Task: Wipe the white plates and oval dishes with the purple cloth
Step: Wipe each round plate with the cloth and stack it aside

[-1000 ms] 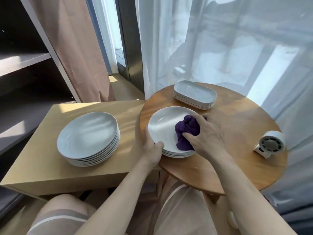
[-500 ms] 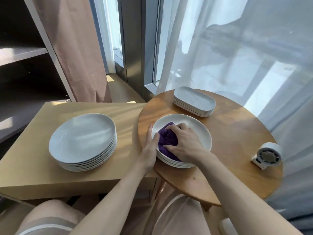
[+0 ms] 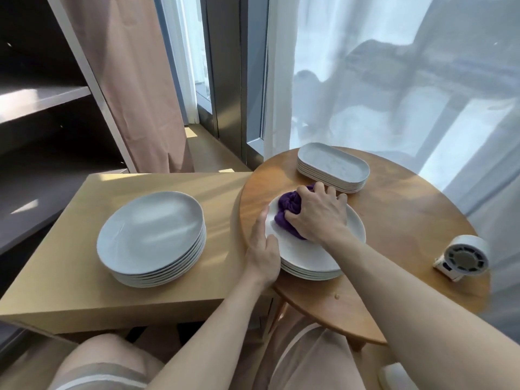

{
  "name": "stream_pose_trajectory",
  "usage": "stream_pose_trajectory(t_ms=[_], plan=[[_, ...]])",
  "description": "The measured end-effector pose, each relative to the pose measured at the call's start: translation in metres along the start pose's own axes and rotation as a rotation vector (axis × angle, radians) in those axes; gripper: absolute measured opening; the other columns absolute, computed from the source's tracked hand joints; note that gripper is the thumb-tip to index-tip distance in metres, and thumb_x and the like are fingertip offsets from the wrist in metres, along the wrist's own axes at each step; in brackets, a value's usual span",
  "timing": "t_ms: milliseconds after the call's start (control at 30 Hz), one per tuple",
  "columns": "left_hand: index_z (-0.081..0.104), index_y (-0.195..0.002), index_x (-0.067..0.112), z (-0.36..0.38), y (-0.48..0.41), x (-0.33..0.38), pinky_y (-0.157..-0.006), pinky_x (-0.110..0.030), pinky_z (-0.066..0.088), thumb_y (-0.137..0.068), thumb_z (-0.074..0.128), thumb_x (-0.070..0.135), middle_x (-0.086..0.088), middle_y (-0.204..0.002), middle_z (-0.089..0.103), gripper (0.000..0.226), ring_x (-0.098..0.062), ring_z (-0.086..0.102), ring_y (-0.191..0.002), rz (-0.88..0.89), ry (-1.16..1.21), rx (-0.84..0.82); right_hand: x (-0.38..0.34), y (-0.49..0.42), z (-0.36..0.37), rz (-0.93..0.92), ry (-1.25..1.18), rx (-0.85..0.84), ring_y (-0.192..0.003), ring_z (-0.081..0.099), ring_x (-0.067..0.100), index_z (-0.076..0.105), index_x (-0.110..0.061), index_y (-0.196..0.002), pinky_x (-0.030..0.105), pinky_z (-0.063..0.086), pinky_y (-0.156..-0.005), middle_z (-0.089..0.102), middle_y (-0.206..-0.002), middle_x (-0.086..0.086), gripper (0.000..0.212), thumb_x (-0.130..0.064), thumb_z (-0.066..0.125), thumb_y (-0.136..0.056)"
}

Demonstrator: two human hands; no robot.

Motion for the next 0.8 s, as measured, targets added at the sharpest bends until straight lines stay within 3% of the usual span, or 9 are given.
stream_pose_trajectory(t_ms=[100, 233, 333, 433, 533, 633, 733, 800], plan=[[0.032, -0.154, 0.034, -0.002, -0.001, -0.003, -0.11, -0.025, 0.038, -0.088, 0.033, 0.022, 0.007, -0.148, 0.047, 0.067, -0.012, 0.046, -0.132, -0.023, -0.02, 0.014, 0.018, 0.001, -0.004, 0.0, 0.069, -0.013, -0.113, 0.046, 0.032, 0.055, -0.032, -0.121, 0.05, 0.034, -0.093, 0.051, -0.12, 0.005, 0.057, -0.072, 0.047, -0.082], [0.029, -0.155, 0.041, 0.0, -0.003, -0.008, -0.096, -0.015, 0.036, -0.096, 0.035, 0.017, 0.011, -0.145, 0.047, 0.064, -0.01, 0.047, -0.126, -0.039, -0.041, 0.001, 0.039, 0.012, -0.011, -0.021, 0.143, -0.071, -0.118, 0.043, 0.032, 0.055, -0.033, -0.12, 0.05, 0.03, -0.093, 0.051, -0.122, 0.003, 0.052, -0.069, 0.048, -0.082], [0.027, -0.153, 0.045, 0.001, -0.005, -0.011, -0.091, -0.015, 0.035, -0.094, 0.034, 0.024, 0.014, -0.142, 0.047, 0.063, -0.009, 0.046, -0.123, -0.044, -0.045, -0.002, 0.049, 0.026, -0.017, -0.065, 0.2, -0.133, -0.12, 0.042, 0.032, 0.055, -0.032, -0.123, 0.05, 0.031, -0.093, 0.051, -0.125, 0.002, 0.055, -0.068, 0.05, -0.082], [0.027, -0.152, 0.045, 0.001, -0.006, -0.013, -0.085, -0.003, 0.031, -0.098, 0.035, 0.02, 0.014, -0.139, 0.046, 0.061, -0.007, 0.045, -0.121, -0.03, -0.06, -0.008, 0.056, 0.042, -0.018, -0.092, 0.196, -0.216, -0.117, 0.041, 0.029, 0.055, -0.035, -0.122, 0.047, 0.031, -0.088, 0.05, -0.12, -0.003, 0.054, -0.067, 0.053, -0.079], [0.024, -0.154, 0.044, 0.003, -0.009, -0.014, -0.091, -0.008, 0.032, -0.101, 0.034, 0.018, 0.015, -0.141, 0.043, 0.06, -0.006, 0.042, -0.123, -0.026, -0.077, -0.022, 0.055, 0.055, -0.015, -0.104, 0.132, -0.275, -0.104, 0.036, 0.023, 0.054, -0.037, -0.113, 0.042, 0.026, -0.081, 0.05, -0.12, -0.008, 0.045, -0.063, 0.055, -0.076], [0.021, -0.159, 0.038, 0.004, -0.015, -0.019, -0.106, -0.019, 0.026, -0.104, 0.034, 0.015, 0.016, -0.147, 0.036, 0.061, -0.002, 0.032, -0.132, -0.051, -0.072, -0.047, 0.048, 0.062, -0.01, -0.106, 0.002, -0.326, -0.111, 0.04, 0.022, 0.054, -0.04, -0.114, 0.042, 0.032, -0.089, 0.05, -0.117, -0.012, 0.046, -0.064, 0.058, -0.076], [0.021, -0.159, 0.038, 0.005, -0.017, -0.022, -0.107, -0.017, 0.024, -0.103, 0.033, 0.017, 0.02, -0.145, 0.033, 0.061, 0.0, 0.031, -0.133, -0.046, -0.055, -0.063, 0.034, 0.065, -0.006, -0.145, -0.103, -0.351, -0.114, 0.042, 0.022, 0.054, -0.039, -0.122, 0.042, 0.037, -0.098, 0.045, -0.109, -0.013, 0.052, -0.066, 0.06, -0.078], [0.022, -0.158, 0.039, 0.004, -0.018, -0.023, -0.106, -0.01, 0.021, -0.106, 0.032, 0.02, 0.022, -0.148, 0.032, 0.056, 0.004, 0.029, -0.136, -0.036, -0.028, -0.05, 0.022, 0.066, -0.002, -0.163, -0.186, -0.349, -0.109, 0.042, 0.021, 0.055, -0.038, -0.122, 0.037, 0.037, -0.091, 0.046, -0.108, -0.011, 0.051, -0.065, 0.063, -0.08]])
Point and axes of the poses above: each hand's wrist, its own y-axis away from the middle knuckle, its own z-axis out of the palm, x = y × z, the point moved 10 cm from there along -y, towards the middle knuckle
